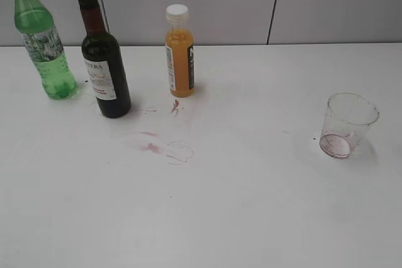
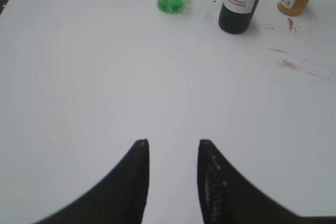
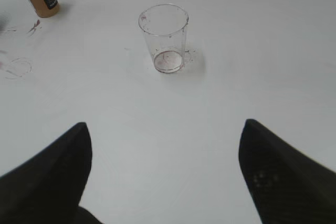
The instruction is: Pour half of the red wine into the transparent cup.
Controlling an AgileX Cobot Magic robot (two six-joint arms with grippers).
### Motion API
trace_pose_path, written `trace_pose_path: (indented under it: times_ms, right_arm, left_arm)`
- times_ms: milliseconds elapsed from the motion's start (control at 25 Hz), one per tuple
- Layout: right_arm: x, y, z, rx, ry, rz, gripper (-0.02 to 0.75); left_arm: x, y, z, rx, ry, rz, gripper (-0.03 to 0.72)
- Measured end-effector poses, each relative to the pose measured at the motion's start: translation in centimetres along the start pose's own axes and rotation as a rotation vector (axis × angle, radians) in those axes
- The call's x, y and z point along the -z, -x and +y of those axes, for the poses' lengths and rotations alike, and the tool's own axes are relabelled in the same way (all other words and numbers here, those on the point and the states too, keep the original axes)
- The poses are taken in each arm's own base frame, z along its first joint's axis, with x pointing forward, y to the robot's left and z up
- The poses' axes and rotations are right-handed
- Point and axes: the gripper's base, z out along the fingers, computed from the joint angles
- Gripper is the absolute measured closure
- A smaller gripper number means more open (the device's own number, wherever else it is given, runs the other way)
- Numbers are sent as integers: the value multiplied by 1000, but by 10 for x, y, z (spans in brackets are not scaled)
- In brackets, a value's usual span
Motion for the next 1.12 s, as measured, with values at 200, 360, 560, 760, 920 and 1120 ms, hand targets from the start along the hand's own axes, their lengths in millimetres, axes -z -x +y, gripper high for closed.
trace_pose_path:
  times_ms: [200,360,560,760,920,1120]
  right_arm:
    - [0,0,0,-1,0,0,73]
    - [2,5,0,2,1,-30,73]
    - [-8,20,0,-1,-3,-39,78]
    - [-21,38,0,-5,-8,-91,89]
    - [-32,49,-1,5,-12,-121,97]
    - [-49,54,-3,53,-20,-195,105]
  left_arm:
    - [0,0,0,0,0,0,451]
    - [0,0,0,0,0,0,451]
    - [0,0,0,0,0,0,451]
    - [0,0,0,0,0,0,451]
    - [0,0,0,0,0,0,451]
    - [0,0,0,0,0,0,451]
